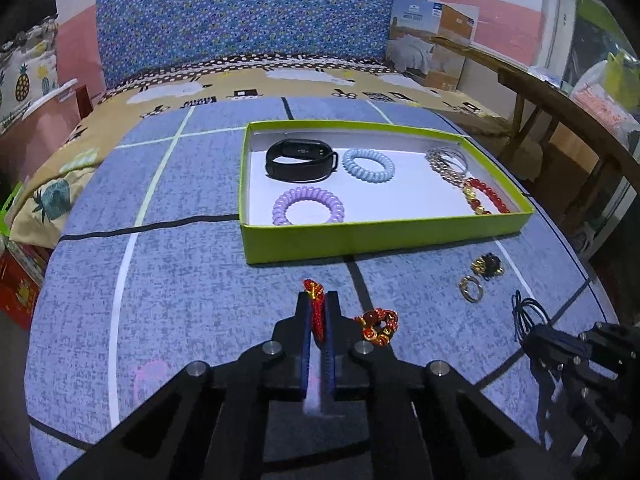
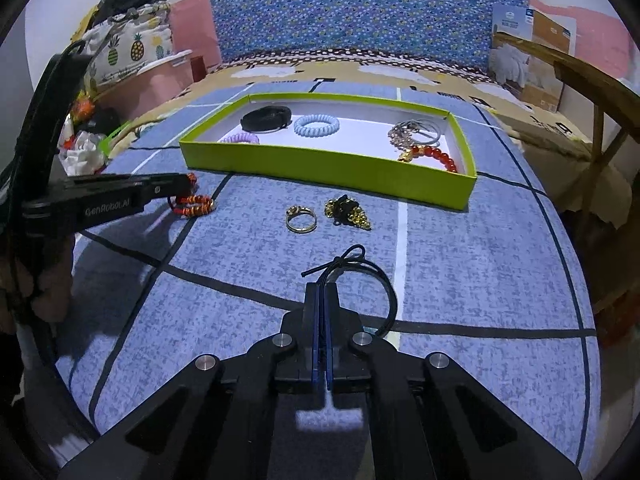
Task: Organize jewelry
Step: 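Carry red tassel cord to the box with left gripper while right gripper carries hair tie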
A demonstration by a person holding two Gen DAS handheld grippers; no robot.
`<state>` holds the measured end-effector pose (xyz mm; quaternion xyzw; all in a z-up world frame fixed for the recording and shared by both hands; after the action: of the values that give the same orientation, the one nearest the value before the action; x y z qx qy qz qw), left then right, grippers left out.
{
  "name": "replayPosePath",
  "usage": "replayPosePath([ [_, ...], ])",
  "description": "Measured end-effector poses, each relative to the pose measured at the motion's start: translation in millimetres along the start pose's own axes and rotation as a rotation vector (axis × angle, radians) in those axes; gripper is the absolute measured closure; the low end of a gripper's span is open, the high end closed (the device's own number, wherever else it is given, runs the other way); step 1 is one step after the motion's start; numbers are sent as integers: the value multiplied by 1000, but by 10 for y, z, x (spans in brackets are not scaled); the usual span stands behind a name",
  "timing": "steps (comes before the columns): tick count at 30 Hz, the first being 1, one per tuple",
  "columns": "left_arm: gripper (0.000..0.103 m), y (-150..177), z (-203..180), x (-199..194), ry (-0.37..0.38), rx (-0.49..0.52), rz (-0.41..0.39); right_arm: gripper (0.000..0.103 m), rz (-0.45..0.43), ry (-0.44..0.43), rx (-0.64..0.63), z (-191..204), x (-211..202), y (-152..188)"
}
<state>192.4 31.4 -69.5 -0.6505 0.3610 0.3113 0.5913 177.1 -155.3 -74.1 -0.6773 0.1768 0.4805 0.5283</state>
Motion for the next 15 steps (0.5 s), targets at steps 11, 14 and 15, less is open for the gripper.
replayPosePath([
  [11,97,39,-148,-291,-1,49,-64,102,-58,-14,24,-17,-205,-19],
  [14,97,49,-166,-351,4,53,-76,102,-69,-16,30,-19,-247,-21],
  [15,97,56,-169,-369,7,52,-79,102,-72,-19,32,-22,-257,-21],
])
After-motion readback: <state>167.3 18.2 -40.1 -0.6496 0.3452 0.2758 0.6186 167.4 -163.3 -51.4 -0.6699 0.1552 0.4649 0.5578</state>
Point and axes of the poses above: each gripper's, at about its wrist camera, not at the fingertips, and x roughly the way its jaws point, z to its left, y to its underside, the point moved 4 cm from there along x, roughly the way its jaws point, and after that the axes turned 9 degrees about z, right-handed, at the moved point
